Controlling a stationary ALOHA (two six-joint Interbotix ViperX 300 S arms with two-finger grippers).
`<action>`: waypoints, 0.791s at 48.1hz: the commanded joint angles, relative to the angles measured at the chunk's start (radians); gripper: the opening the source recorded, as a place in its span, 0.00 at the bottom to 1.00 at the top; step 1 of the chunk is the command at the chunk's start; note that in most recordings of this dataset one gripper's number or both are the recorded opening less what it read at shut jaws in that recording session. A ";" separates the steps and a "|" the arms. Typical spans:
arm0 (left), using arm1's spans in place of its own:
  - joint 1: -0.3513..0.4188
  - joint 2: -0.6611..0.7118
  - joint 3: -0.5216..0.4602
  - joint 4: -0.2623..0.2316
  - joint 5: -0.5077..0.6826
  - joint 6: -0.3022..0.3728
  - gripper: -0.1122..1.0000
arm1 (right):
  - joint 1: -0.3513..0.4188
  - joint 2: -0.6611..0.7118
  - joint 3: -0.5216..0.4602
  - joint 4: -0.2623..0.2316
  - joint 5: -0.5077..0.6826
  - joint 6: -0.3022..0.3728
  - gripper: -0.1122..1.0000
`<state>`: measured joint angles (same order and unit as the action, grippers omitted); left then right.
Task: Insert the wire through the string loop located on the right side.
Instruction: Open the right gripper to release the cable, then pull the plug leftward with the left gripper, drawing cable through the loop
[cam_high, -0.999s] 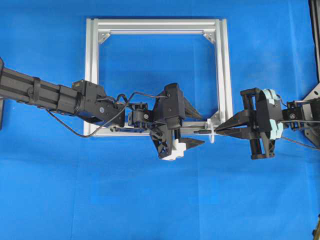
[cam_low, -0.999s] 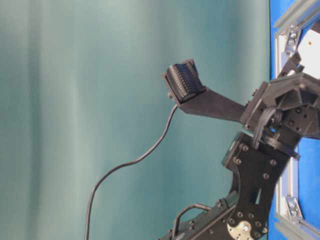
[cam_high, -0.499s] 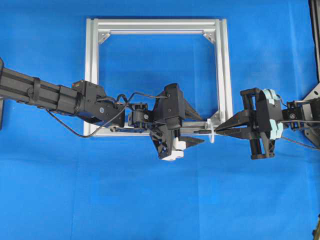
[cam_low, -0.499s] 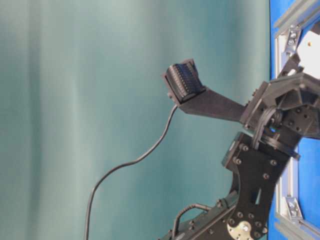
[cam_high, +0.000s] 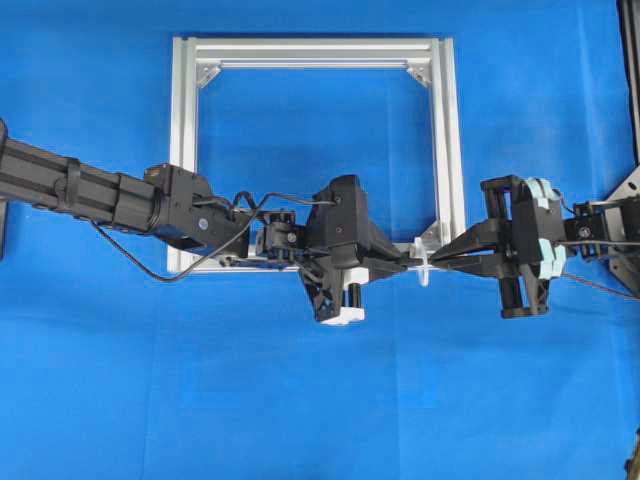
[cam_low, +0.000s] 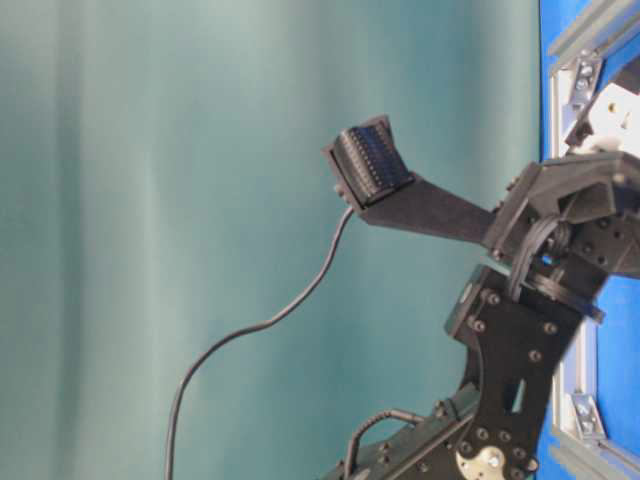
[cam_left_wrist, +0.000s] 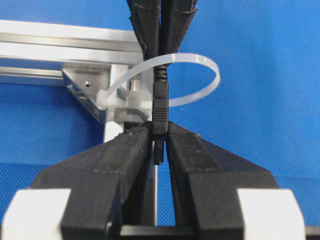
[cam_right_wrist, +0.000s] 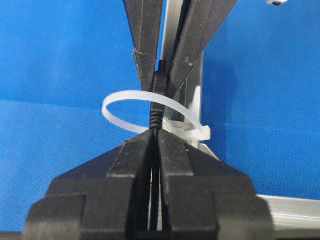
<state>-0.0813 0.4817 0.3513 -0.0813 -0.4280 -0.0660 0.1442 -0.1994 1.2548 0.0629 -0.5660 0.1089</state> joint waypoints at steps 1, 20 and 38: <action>0.000 -0.025 -0.017 0.002 -0.008 0.002 0.17 | 0.002 -0.006 -0.018 -0.002 -0.005 -0.002 0.07; 0.000 -0.026 -0.015 0.003 -0.008 0.002 0.17 | 0.003 -0.006 -0.023 0.005 0.002 0.003 0.67; 0.000 -0.032 -0.006 0.002 -0.008 0.002 0.17 | 0.002 -0.006 -0.026 0.005 0.006 0.000 0.97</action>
<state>-0.0813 0.4801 0.3528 -0.0813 -0.4280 -0.0660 0.1442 -0.1994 1.2456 0.0644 -0.5553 0.1120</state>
